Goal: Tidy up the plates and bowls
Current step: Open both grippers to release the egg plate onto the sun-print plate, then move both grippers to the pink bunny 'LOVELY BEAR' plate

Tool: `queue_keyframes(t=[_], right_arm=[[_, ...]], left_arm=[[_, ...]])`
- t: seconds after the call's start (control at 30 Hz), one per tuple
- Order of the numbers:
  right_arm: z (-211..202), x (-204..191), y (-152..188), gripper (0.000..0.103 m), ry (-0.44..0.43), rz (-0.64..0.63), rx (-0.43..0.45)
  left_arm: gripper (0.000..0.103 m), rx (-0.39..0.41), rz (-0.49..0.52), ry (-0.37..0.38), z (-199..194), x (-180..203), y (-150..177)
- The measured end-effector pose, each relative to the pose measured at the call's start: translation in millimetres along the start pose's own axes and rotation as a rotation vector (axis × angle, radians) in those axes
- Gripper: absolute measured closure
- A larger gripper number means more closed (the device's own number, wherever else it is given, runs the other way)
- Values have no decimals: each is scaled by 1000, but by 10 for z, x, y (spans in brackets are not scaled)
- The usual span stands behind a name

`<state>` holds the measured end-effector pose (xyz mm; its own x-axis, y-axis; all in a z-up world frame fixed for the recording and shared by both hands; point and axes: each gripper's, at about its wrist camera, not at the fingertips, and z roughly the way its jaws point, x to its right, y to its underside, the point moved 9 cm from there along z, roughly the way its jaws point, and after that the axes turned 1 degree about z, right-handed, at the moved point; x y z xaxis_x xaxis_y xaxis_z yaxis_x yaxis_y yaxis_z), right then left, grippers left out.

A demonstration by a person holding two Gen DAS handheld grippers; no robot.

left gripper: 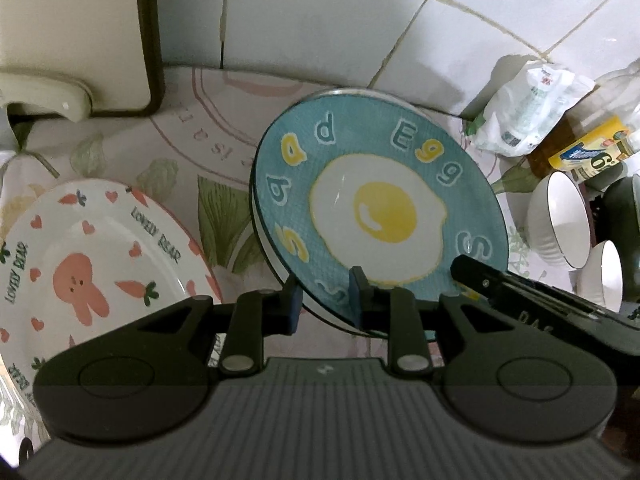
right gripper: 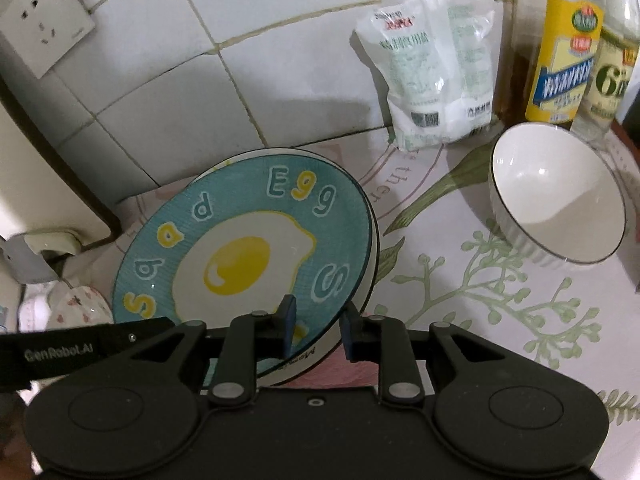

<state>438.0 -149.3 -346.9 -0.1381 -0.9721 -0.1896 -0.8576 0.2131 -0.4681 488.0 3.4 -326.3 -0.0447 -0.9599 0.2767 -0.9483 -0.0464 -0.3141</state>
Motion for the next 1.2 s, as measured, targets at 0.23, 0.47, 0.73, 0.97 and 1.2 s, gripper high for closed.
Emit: queue_keyframes(t=[0.23, 0.47, 0.73, 0.97, 1.2], right_arm=[[30, -1, -1, 73, 56, -44, 20], [-35, 92, 39, 73, 62, 5, 22], [-611, -28, 20, 71, 25, -41, 63], [-1269, -286, 22, 56, -13, -160, 96], [-1849, -591, 126, 36, -67, -252, 167]], left_arm=[[76, -74, 0, -36, 55, 29, 47], [73, -46, 18, -53, -126, 44, 29], [64, -6, 92, -62, -739, 46, 75], [56, 14, 172, -86, -1326, -48, 244], [47, 92, 206, -105, -1980, -119, 349]])
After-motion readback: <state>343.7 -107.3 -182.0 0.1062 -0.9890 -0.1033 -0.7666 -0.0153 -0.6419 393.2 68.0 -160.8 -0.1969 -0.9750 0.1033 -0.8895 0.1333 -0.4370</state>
